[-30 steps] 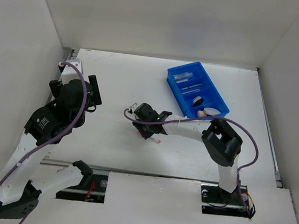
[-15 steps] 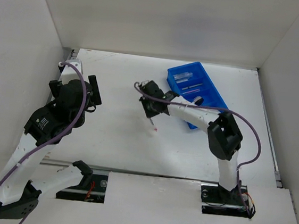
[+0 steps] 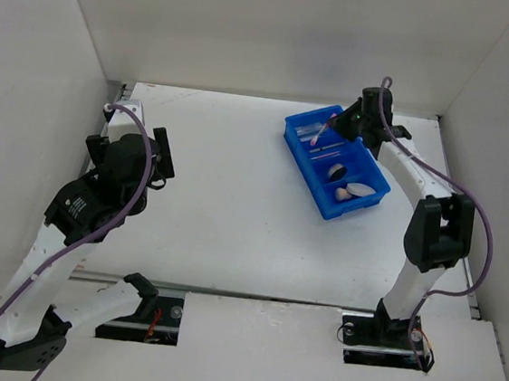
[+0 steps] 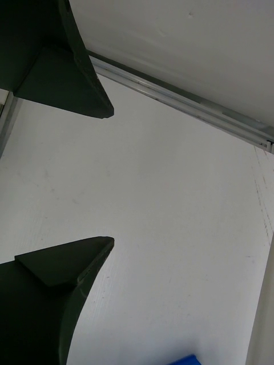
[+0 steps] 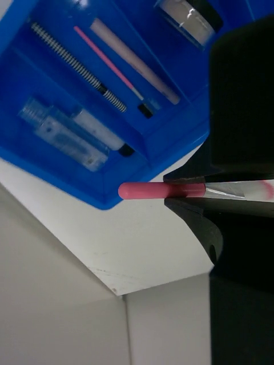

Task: Organize the makeup

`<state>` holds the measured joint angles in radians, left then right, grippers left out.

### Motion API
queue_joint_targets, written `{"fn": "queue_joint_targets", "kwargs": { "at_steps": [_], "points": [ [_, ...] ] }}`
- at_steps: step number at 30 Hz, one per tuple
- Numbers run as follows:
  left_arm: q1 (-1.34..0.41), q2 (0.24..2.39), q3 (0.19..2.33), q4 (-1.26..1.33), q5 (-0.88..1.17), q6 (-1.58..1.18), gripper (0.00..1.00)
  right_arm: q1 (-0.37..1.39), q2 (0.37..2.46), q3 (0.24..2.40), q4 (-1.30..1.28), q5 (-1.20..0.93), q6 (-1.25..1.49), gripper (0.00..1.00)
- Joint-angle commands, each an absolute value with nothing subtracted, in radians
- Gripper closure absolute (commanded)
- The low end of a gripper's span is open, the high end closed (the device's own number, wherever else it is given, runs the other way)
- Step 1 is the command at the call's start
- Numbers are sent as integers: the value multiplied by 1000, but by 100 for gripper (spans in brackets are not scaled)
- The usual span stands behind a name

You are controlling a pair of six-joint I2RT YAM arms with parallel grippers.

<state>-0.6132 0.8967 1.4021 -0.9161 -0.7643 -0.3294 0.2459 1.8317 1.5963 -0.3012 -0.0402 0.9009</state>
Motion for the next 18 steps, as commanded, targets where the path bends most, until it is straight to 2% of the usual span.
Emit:
{"fn": "queue_joint_targets", "kwargs": {
  "at_steps": [1, 8, 18],
  "points": [
    [-614, 893, 1430, -891, -787, -313, 18, 239, 1832, 1539, -181, -133, 1109, 99],
    [-614, 893, 1420, -891, -787, -322, 18, 202, 1865, 1513, -149, -62, 1265, 99],
    [-614, 902, 1430, -900, -787, -322, 18, 184, 1864, 1462, -204, 83, 1336, 99]
  ]
}}
